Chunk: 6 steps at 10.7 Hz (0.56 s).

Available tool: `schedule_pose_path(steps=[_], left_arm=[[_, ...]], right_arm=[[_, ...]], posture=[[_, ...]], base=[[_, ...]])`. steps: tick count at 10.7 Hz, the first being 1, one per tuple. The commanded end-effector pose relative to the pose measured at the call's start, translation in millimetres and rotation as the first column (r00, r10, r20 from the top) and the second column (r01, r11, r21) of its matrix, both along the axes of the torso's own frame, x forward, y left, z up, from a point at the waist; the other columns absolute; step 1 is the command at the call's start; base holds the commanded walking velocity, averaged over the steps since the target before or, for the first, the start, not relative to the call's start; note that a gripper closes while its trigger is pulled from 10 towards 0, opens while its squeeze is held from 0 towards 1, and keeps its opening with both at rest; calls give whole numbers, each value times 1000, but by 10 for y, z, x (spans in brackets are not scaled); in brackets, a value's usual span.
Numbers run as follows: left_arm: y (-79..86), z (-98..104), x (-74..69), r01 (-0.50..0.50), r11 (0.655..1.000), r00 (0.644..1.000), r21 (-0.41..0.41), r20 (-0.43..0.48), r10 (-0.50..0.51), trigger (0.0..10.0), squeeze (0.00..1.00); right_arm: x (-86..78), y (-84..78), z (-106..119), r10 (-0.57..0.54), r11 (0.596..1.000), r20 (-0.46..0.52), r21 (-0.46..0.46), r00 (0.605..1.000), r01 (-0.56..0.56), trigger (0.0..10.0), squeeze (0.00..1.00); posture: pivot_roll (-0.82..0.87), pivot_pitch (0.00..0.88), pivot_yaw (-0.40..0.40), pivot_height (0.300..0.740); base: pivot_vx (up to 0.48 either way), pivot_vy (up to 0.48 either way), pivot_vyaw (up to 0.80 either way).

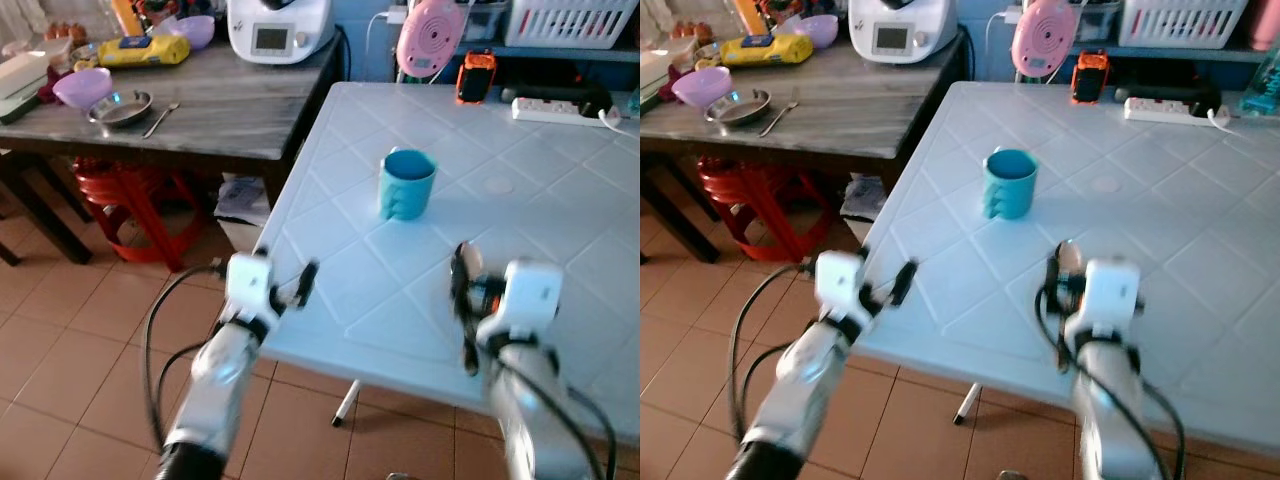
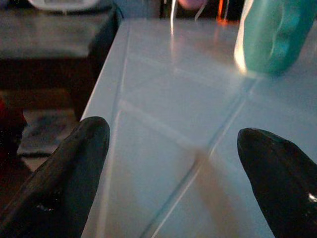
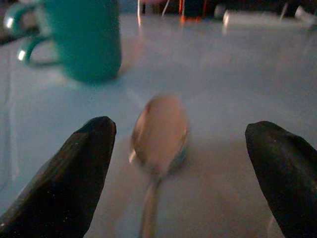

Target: Setting the table

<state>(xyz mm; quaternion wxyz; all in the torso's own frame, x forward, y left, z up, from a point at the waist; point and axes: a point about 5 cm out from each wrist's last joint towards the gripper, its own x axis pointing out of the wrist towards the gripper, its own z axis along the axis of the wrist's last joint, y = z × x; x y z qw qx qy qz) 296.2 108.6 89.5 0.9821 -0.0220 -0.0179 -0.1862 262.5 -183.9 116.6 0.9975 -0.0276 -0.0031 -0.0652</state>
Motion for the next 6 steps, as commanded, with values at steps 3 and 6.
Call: schedule_pose_path(steps=[3,6], left_arm=[[97,-88,-84,50,999,998,20,-32,-49,10000,0],[71,-140,-145,123,992,991,0,-56,-123,10000,0]], right_arm=[[-46,104,-88,48,998,-63,29,997,-46,10000,0],[-113,58,-206,17,1000,-142,12,990,-16,10000,0]], posture=[[-251,151,104,740],[-254,152,102,740]], base=[[0,0,0],[0,0,0]])
